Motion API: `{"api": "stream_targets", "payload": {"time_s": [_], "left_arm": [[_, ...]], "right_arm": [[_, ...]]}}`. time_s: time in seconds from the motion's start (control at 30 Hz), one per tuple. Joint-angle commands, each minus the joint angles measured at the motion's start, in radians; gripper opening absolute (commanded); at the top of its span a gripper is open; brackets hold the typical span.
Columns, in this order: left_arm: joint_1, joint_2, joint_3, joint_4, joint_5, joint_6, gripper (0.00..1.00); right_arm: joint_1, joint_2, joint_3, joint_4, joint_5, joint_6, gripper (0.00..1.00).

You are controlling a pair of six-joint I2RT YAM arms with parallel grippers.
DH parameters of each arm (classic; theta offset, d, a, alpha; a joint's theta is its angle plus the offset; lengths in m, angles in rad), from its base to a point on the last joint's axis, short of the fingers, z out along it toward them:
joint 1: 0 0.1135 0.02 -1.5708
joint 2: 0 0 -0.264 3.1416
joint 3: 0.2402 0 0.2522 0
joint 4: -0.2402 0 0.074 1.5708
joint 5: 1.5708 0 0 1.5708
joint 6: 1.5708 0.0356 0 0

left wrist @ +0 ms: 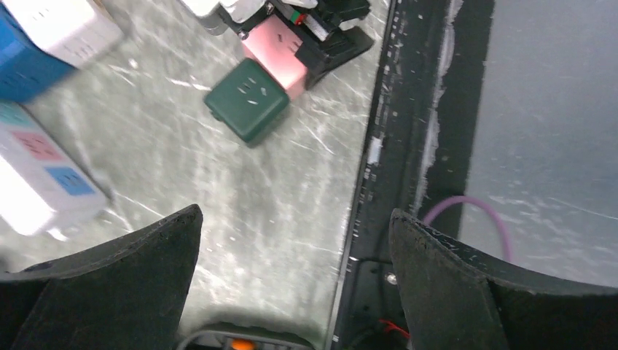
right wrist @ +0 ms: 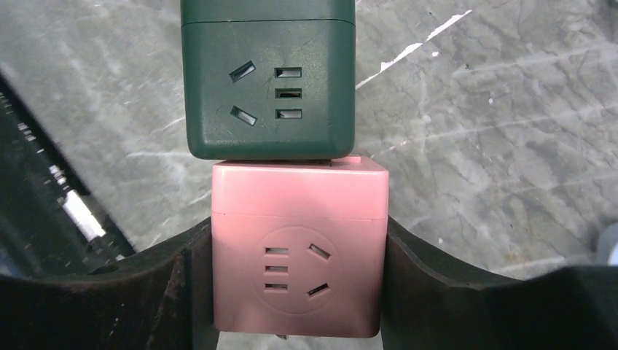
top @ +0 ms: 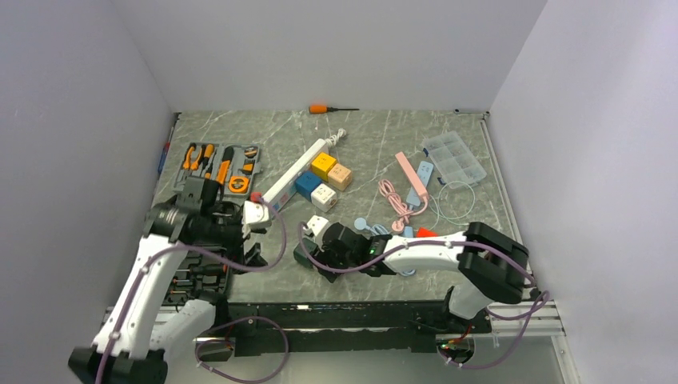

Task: Pull the plug off the socket
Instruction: Pick up the socket from the corner of the board.

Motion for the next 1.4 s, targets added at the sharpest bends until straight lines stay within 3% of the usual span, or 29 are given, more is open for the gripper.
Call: {"api": "stream_targets", "payload": {"time_s": [0.0,0.07,0.17,0.37,0.5,0.7,0.97,1.23,1.37], "left_arm": [[-0.031,-0.134,-0.058,0.201,0.038,0.102,0.99],[-0.052,-0.194,-0.085,0.285,0.007,0.123,0.99],[-0.083,-0.325,-0.157,0.437,-0.037,0.173,0.99],[-0.112,-0.533,-0.288,0.513,-0.026,0.53,0.99],[-0.113,-0.662,-0.402,0.697,0.04,0.646,0.99],[-0.113,-0.64,-0.389,0.53,0.108,0.951,1.0],[-0.129,-0.596,-0.4,0.545,0.126,1.013,0.99],[-0.223,-0.518,-0.38,0.577,0.035,0.993,0.99],[-0.267,-0.471,-0.362,0.634,-0.042,0.932,0.9]], "right_arm": [[-0.024,-0.183,0.041,-0.027,-0.093,0.02,0.07],[-0.056,-0.241,0.074,-0.071,-0.186,0.03,0.0],[-0.1,-0.299,0.117,-0.118,-0.305,0.039,0.0],[-0.152,-0.336,0.181,-0.183,-0.429,0.053,0.0],[-0.158,-0.317,0.237,-0.212,-0.5,0.071,0.0],[-0.157,-0.268,0.327,-0.248,-0.579,0.112,0.0],[-0.156,-0.225,0.397,-0.259,-0.597,0.138,0.0],[-0.144,-0.151,0.488,-0.309,-0.572,0.105,0.0],[-0.134,-0.141,0.508,-0.336,-0.547,0.084,0.0]]}}
